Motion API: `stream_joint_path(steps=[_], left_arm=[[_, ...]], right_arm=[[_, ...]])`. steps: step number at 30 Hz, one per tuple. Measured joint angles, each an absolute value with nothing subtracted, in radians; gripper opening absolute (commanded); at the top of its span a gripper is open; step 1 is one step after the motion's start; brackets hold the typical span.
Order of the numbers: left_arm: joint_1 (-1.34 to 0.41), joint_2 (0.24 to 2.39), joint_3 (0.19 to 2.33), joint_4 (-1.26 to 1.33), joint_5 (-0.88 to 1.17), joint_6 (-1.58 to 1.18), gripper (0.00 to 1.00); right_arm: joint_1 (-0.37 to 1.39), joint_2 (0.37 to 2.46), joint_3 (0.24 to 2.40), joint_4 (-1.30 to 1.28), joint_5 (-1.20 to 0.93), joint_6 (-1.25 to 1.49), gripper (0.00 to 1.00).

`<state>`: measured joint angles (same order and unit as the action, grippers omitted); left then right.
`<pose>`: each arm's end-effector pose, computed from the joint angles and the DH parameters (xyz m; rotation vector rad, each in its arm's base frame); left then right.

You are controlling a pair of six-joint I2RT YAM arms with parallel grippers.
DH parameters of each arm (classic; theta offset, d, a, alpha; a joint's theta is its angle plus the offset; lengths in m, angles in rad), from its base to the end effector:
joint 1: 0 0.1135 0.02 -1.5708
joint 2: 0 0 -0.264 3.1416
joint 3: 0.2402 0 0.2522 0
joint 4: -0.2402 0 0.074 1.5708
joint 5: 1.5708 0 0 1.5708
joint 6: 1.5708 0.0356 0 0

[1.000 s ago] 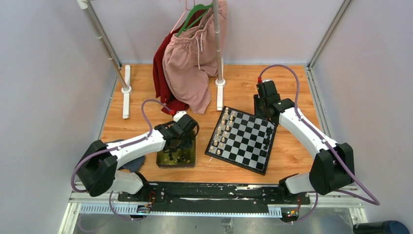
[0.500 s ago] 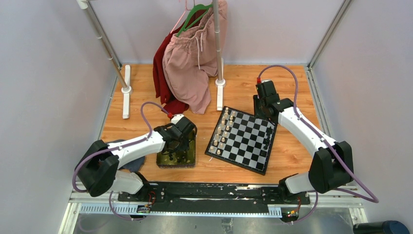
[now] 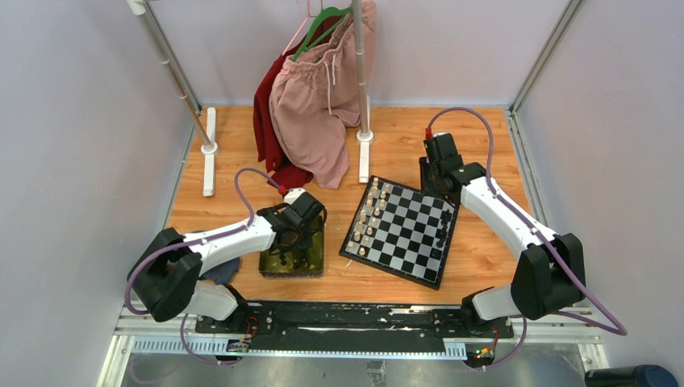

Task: Set up the chess pieces on the board
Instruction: Pick up the chess piece from the storage box.

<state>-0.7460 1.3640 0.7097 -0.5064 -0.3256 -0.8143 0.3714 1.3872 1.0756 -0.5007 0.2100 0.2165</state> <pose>0.1837 -0.1543 0.1716 -0.1792 2.6198 -0.0775 0.2806 0.1013 0.2761 -0.0837 2.3590 0.0344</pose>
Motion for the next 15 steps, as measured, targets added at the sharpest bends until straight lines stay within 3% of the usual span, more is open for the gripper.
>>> stream_joint_path(steps=[6,15], left_arm=[[-0.741,1.369,0.71,-0.5,-0.326,-0.811,0.31],[-0.74,1.383,0.71,-0.493,-0.333,-0.802,0.1]], right_arm=[[0.371,1.387,1.076,-0.501,0.21,0.216,0.38],[0.371,1.387,1.066,-0.498,0.21,0.216,0.38]])
